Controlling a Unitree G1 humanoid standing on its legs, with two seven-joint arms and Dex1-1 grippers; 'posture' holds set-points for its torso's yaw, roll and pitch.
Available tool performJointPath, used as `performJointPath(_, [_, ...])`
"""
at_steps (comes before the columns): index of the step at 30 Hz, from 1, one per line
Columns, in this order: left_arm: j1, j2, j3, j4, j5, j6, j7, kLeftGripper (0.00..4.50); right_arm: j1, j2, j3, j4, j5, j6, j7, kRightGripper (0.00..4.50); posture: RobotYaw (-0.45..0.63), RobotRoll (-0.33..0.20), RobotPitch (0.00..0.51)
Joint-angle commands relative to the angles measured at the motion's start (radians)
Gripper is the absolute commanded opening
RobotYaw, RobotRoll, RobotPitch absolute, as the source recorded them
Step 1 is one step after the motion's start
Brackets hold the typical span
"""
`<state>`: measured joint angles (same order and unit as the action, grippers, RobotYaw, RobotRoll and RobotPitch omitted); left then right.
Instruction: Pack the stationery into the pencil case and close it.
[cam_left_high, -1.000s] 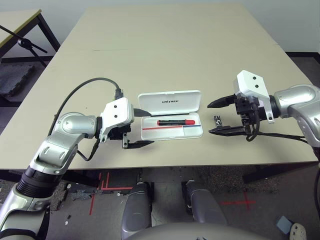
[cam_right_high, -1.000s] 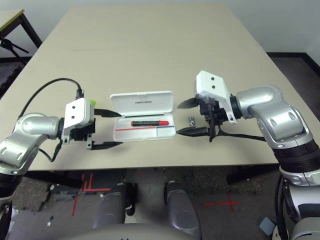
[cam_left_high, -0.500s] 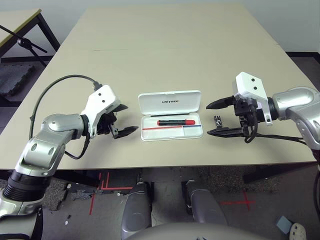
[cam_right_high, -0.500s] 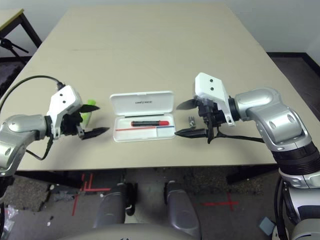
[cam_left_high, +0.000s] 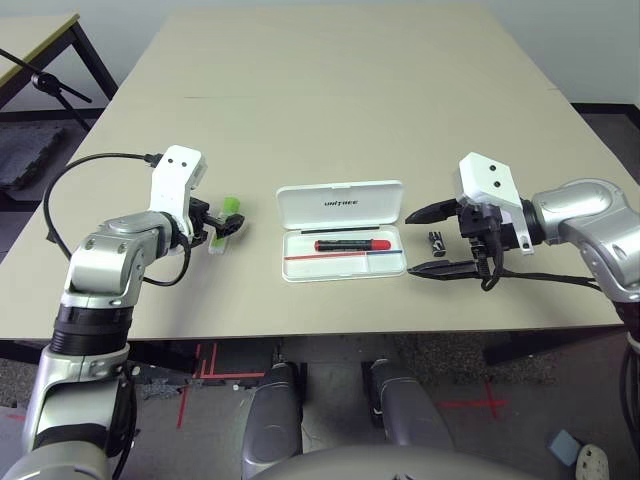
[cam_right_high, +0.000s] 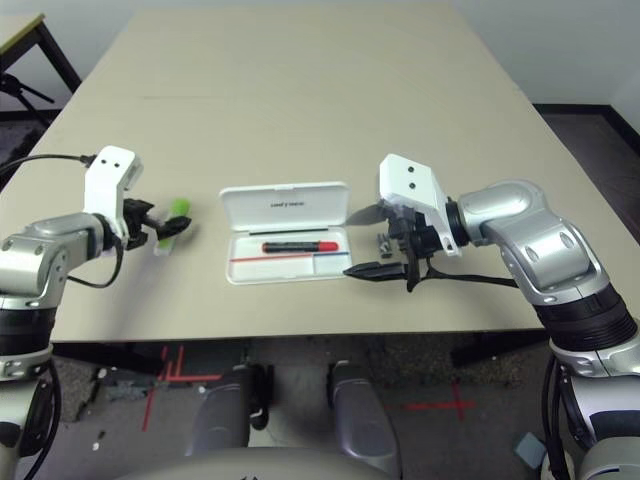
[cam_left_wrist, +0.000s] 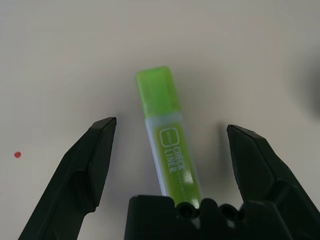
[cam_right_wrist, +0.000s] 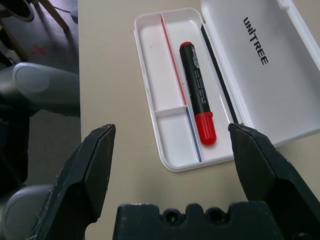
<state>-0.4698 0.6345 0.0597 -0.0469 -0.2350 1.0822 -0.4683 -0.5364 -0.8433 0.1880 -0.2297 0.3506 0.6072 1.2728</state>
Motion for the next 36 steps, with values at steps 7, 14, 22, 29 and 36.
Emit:
performJointPath(7, [-0.011, -0.045, -0.023, 0.074, 0.018, 0.027, 0.053, 4.50, 0.004, -0.001, 0.024, -0.001, -0.013, -0.012, -0.003, 4.49, -0.03, 0.000, 0.131])
performJointPath(14, [-0.002, -0.030, -0.027, 0.083, 0.011, 0.058, 0.049, 3.22, -0.008, 0.003, 0.035, 0.011, -0.018, -0.024, -0.002, 4.50, -0.03, 0.000, 0.126])
performJointPath(22, [0.038, 0.058, -0.048, 0.065, 0.013, -0.016, -0.027, 1.08, -0.014, 0.006, 0.048, 0.021, -0.032, -0.037, -0.003, 4.50, -0.03, 0.000, 0.128])
performJointPath(29, [0.205, 0.248, -0.081, 0.015, 0.013, -0.332, -0.262, 1.08, -0.007, 0.003, 0.045, 0.027, -0.036, -0.046, -0.002, 4.50, -0.03, 0.000, 0.126])
performJointPath(36, [0.354, 0.387, 0.004, -0.002, -0.064, -0.670, -0.592, 1.08, -0.012, 0.002, 0.044, 0.054, -0.045, -0.061, 0.006, 4.50, -0.02, 0.000, 0.127])
